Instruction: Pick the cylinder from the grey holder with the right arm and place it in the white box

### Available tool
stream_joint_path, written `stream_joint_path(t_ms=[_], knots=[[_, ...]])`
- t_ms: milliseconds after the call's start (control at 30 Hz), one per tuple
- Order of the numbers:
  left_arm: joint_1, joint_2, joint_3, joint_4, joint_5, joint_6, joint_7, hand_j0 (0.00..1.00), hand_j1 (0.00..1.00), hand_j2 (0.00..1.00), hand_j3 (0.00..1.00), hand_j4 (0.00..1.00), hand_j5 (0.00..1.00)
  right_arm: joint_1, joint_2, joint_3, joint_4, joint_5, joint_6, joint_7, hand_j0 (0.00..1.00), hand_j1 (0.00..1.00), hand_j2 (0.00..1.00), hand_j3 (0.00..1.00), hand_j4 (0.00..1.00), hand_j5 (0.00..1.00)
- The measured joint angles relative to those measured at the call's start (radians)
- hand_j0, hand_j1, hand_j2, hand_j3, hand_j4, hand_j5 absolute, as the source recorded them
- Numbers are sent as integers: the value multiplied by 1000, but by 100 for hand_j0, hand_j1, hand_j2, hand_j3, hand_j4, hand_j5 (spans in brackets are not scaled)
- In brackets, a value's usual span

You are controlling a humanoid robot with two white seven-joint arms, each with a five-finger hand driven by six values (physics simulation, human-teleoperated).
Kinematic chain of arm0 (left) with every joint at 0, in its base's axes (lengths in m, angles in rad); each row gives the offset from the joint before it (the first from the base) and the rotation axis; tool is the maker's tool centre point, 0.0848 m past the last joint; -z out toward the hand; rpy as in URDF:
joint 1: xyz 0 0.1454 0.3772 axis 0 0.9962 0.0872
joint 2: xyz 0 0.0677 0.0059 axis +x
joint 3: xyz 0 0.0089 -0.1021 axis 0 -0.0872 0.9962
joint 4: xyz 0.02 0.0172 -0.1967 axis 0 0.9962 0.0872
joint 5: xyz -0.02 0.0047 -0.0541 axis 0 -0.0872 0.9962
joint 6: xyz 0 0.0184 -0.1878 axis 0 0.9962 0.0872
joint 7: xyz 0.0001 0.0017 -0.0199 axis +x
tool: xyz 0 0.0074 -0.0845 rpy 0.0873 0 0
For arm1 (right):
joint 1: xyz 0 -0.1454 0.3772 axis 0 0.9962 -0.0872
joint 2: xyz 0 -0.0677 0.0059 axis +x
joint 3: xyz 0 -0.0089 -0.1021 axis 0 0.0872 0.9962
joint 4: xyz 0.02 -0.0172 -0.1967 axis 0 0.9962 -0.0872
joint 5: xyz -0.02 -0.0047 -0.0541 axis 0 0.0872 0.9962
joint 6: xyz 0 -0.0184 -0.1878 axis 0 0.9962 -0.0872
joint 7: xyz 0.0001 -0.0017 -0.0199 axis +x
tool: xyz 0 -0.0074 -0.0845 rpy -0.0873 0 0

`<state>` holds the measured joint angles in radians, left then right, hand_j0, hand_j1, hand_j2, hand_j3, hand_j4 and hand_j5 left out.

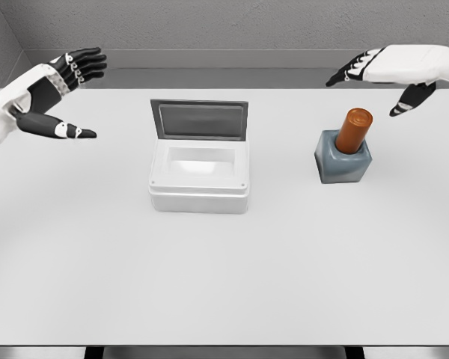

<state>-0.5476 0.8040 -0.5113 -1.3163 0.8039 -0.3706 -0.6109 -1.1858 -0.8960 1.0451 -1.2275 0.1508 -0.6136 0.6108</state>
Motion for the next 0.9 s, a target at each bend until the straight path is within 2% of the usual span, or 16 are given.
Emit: stream_joint_path(t_ms=[233, 333, 600, 767, 900], knots=[[-28, -36, -4, 60, -3, 8, 0, 100, 100, 100, 100, 100, 100, 6, 44, 22, 64, 59, 0, 0, 99, 99, 99, 99, 99, 99], [-75, -44, -21, 84, -2, 9, 0, 100, 100, 100, 100, 100, 100, 8, 48, 29, 74, 72, 0, 0, 99, 99, 99, 99, 99, 99], [-75, -72, -88, 122, -4, 10, 0, 100, 100, 100, 100, 100, 100, 20, 61, 69, 71, 81, 0, 0, 99, 99, 99, 99, 99, 99], [-75, -74, -102, 133, -4, 10, 0, 100, 100, 100, 100, 100, 100, 20, 68, 77, 71, 93, 0, 0, 97, 97, 97, 97, 97, 97], [-75, -79, -105, 136, -4, 11, 0, 100, 100, 100, 100, 100, 100, 20, 74, 78, 71, 100, 0, 0, 91, 91, 91, 91, 91, 91]])
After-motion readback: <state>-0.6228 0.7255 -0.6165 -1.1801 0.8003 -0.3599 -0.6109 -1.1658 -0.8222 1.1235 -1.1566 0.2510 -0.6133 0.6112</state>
